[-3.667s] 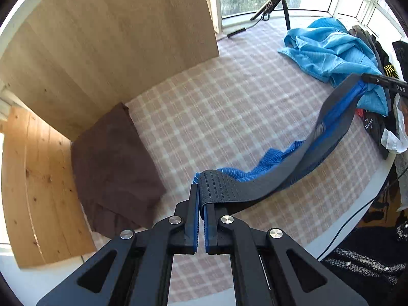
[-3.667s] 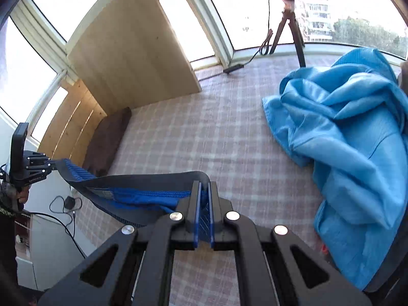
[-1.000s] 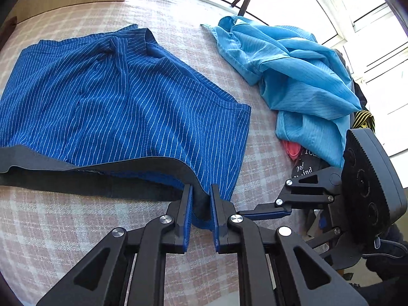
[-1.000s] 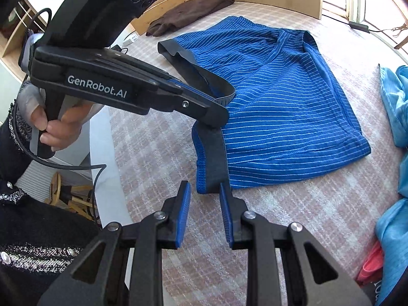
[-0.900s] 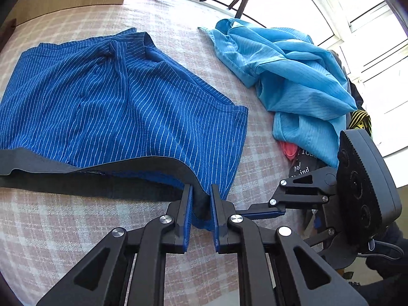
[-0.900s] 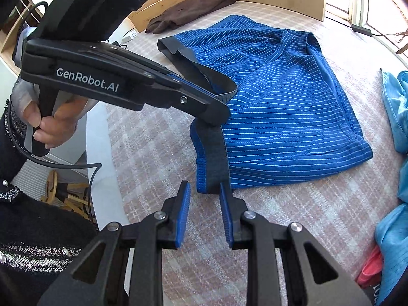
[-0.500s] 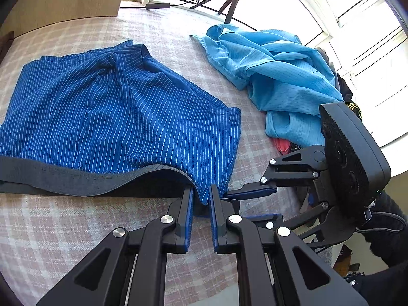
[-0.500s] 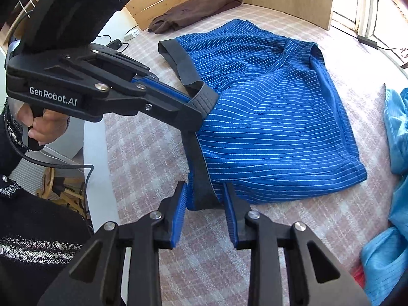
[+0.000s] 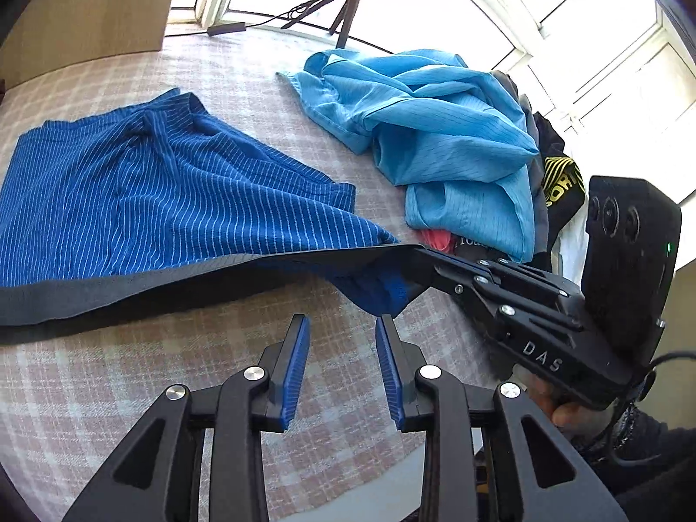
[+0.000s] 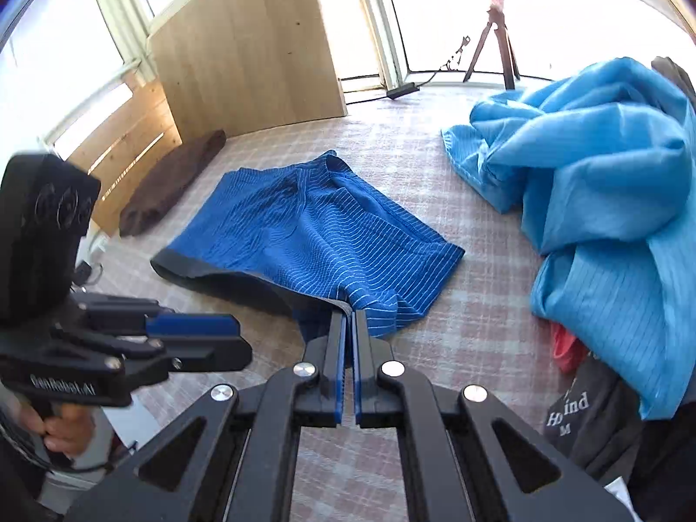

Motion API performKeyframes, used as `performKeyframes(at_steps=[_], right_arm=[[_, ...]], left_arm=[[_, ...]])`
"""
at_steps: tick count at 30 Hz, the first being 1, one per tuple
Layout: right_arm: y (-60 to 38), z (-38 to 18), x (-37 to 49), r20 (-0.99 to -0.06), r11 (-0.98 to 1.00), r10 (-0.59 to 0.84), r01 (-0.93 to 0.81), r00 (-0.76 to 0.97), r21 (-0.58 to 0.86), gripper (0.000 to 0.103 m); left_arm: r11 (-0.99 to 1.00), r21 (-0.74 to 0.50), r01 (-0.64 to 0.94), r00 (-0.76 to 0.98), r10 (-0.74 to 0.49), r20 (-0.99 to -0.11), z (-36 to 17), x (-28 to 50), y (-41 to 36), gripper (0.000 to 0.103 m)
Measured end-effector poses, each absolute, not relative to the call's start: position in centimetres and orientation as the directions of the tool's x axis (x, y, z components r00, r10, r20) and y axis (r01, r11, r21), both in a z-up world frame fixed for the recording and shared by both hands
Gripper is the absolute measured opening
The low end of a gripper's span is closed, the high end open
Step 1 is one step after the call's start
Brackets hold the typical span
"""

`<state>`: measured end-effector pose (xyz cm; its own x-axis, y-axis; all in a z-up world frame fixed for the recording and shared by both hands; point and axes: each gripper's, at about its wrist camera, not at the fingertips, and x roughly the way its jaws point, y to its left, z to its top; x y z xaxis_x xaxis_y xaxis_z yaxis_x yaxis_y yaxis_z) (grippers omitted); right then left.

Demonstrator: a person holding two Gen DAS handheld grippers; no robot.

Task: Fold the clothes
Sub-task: 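Lift the waistband with the right tool toward the leg openings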

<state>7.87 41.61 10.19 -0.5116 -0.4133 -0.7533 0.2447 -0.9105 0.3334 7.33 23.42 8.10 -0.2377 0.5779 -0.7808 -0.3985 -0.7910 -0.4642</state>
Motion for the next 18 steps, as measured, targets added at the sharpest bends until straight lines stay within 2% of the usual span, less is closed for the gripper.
performKeyframes(at_steps=[3, 10, 13, 15, 17, 18], right_arm=[[42.8, 10.6, 7.0, -0.732, -0.863, -0.492, 0.154, -0.47, 0.481, 0.003], [42.7, 12.2, 5.6, -0.735, -0.83, -0.529, 0.081, -0.423, 0.551, 0.003], [42.3, 12.8, 5.0, -0.752, -0.839, -0.523, 0.09, -0.401, 0.536, 0.003], [41.6, 13.6, 4.5, -0.773, -0.866, -0.491, 0.128, -0.402, 0.483, 0.003], [40.8, 14.1, 3.8, -0.796, -0.897, -0.441, 0.173, -0.414, 0.407, 0.003], [40.6, 13.9, 3.2, -0.798, -0.887, -0.462, 0.174, -0.387, 0.428, 0.003]], left_arm=[[-0.773, -0.419, -0.477, -0.276, 0.584, -0.763, 8.4, 8.3, 24.7, 0.029], [-0.776, -0.382, -0.503, -0.432, 0.608, -0.666, 9.5, 7.7, 25.2, 0.029], [-0.772, -0.357, -0.526, -0.441, 0.607, -0.661, 9.3, 6.9, 25.8, 0.029], [-0.759, -0.353, -0.547, -0.401, 0.608, -0.686, 8.7, 6.4, 26.2, 0.019], [-0.747, -0.377, -0.547, -0.372, 0.62, -0.69, 8.3, 6.1, 25.5, 0.018], [-0.752, -0.383, -0.536, -0.381, 0.621, -0.685, 8.3, 6.0, 25.0, 0.018]])
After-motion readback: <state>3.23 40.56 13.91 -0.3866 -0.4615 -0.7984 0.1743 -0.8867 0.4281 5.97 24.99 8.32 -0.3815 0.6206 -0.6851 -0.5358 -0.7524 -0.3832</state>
